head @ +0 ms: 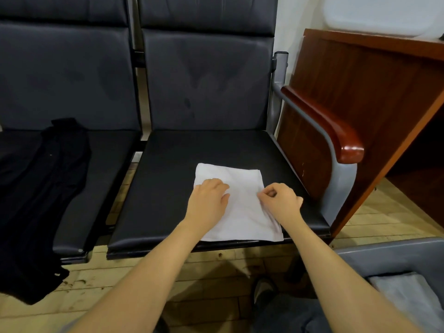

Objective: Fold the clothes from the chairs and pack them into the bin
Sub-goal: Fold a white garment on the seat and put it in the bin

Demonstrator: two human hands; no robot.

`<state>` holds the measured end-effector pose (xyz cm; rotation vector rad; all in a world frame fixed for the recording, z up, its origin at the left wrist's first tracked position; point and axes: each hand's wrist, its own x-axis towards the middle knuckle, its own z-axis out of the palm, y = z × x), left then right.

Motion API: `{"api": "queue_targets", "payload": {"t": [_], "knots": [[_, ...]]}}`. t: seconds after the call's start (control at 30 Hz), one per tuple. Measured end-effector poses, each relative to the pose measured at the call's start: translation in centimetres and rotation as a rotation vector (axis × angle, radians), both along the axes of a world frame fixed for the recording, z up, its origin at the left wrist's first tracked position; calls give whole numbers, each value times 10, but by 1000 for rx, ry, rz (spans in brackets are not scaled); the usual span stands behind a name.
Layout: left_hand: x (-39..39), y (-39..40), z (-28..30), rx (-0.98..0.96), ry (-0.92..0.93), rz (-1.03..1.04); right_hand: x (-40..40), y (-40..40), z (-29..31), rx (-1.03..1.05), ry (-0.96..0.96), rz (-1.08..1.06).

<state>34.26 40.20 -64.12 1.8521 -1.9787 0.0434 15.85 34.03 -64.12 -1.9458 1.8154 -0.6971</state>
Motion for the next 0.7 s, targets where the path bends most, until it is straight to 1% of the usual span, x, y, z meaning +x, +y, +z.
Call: {"api": "queue_targets", "payload": {"t": [0.07, 0.13, 0.2, 0.3, 0.37, 0.5, 0.6, 0.67, 0.7], "knots": [[-6, -11, -3, 45, -24, -28, 10, -3, -8, -6, 56, 1], [-11, -18, -7, 83, -55, -50, 11, -5, -13, -92, 98, -12], [-16, -21, -11, 136, -72, -73, 6, -6, -14, -176, 127, -74], [-19, -21, -20, 331, -106, -70, -1, -8, -17, -211, 142, -182], [-18, -22, -23, 395, -140, -52, -2, -9, -20, -203, 179, -205], [-17, -21, -23, 421, -144, -19, -2, -8, -20, -207, 171, -214], [-17, -20, -19, 430, -127, -12, -3, -9, -19, -197, 169, -158], [-17, -22, -13, 386, -89, -7, -3, -12, -19, -179, 168, -112], [-17, -24, -10, 351, -74, -2, -3, -15, -18, -165, 136, -94]]}}
